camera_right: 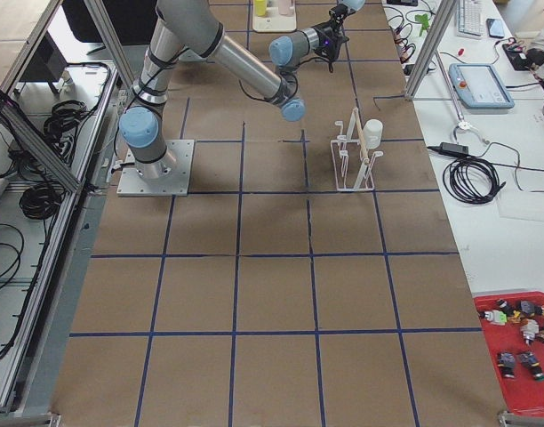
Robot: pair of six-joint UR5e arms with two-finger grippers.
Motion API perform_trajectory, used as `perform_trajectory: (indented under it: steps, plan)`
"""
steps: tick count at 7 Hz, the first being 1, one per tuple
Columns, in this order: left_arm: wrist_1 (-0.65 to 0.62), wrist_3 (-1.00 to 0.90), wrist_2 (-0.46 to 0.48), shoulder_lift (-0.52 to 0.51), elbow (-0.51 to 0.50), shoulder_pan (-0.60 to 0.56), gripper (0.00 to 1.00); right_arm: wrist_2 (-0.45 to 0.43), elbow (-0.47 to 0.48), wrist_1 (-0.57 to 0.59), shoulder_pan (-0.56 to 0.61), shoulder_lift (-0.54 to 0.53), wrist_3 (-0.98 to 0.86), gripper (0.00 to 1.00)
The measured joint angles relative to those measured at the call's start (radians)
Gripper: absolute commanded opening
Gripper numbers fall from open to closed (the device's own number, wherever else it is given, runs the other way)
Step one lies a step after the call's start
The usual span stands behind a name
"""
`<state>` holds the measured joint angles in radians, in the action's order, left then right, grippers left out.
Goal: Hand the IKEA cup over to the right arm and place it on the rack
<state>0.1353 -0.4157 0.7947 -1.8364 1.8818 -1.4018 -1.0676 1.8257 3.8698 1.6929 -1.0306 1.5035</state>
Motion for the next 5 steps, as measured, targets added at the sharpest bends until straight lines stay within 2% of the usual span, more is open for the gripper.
perform_trajectory:
  steps: [3, 5]
  plan:
    - [-0.201, 0.138, -0.002, -0.049, 0.035, -0.096, 0.0, -0.004, 0.001, -0.021, 0.007, 0.003, 0.008, 1.0]
    - [-0.244, 0.22, 0.011, -0.066, 0.032, -0.127, 0.0, 0.001, 0.002, -0.093, 0.008, 0.003, 0.086, 1.0]
